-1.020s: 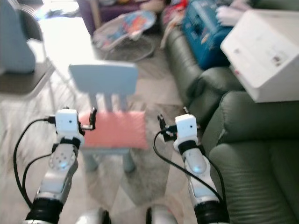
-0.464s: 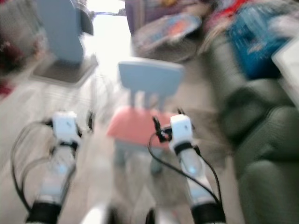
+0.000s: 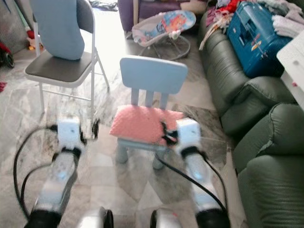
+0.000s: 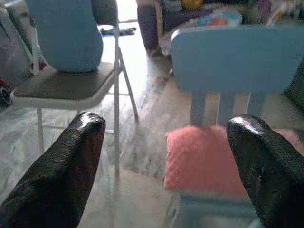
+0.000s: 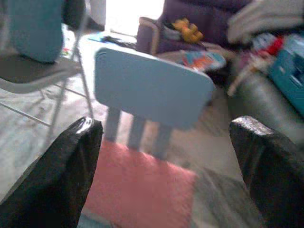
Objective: Move the pillow to the sofa
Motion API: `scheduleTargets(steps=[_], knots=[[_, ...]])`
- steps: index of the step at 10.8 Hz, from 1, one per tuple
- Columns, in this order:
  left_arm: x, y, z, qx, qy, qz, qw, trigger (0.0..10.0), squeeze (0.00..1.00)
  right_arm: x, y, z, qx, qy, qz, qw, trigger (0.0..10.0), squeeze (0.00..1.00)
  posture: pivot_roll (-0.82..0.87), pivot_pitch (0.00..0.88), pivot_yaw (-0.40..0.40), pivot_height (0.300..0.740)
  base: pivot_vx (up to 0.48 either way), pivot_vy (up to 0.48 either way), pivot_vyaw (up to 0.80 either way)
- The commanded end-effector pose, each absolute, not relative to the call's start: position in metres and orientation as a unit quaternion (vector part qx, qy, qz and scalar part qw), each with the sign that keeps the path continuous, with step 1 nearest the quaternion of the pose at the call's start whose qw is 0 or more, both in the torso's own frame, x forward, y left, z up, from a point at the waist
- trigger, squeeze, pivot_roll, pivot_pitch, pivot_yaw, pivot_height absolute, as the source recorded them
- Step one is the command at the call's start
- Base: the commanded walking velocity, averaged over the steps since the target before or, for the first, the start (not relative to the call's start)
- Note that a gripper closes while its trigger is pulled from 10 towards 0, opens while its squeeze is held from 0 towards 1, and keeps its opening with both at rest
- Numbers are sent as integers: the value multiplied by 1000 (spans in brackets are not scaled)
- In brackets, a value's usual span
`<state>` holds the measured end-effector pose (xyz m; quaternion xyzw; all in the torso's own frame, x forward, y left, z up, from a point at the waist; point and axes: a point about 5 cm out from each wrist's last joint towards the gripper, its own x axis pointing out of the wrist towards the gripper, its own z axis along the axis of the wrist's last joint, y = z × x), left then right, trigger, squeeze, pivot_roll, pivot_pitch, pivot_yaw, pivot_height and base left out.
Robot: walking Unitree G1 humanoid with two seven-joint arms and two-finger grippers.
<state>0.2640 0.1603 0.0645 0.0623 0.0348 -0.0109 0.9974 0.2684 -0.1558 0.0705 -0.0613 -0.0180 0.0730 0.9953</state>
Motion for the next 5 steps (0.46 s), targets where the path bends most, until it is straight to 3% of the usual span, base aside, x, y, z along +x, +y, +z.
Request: scheduleTargets(steps=[1,5], knots=[[258,165,65,68,38,-20,997,10000,0,266,-162,74,-58,-21,57,996,10000,0,-20,104,-55,740,0,0,0],[248,176,60,81,43,-27,995,10000,0,258,-166,68,-52,-8,48,997,10000,0,-15,100,-56,740,0,0,0]])
